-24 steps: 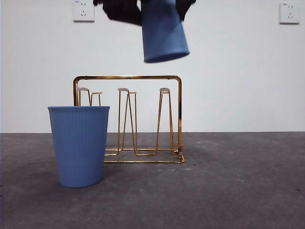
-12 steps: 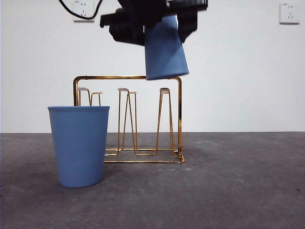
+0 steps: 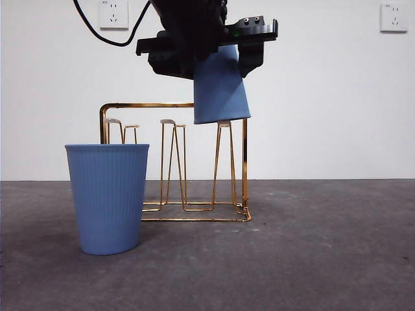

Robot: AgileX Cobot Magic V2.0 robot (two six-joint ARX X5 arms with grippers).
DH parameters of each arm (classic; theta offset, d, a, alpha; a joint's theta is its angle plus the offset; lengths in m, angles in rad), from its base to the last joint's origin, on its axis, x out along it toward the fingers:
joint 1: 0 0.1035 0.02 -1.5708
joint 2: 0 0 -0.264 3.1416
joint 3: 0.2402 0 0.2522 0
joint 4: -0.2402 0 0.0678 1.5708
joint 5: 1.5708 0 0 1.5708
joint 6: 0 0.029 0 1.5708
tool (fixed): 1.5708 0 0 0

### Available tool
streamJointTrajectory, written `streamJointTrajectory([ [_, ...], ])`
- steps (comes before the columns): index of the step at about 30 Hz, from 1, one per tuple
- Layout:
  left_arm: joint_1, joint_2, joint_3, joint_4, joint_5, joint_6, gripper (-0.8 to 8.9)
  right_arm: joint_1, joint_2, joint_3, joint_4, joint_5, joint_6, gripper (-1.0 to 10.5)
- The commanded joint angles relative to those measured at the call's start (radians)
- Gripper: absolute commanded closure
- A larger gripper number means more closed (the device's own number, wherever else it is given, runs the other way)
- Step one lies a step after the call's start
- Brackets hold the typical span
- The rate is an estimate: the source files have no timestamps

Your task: Pick up cup 1,put cup 1 in the cup rack,pick up cup 2,put cup 2 in the cup rack

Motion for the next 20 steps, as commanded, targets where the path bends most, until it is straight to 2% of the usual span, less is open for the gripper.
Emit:
streamJointTrajectory([
  [1,0.011,0.012,0.005,0.013,-0.004,-0.012,8.2,0.001,-0.003,-0.004,0.003,0.003,0.0,7.8],
  [20,0.015,0.098,0.005,-0.028,0.028,-0.066,8.2,0.001,-0.003,-0.004,0.003,0.003,-0.003,7.8],
])
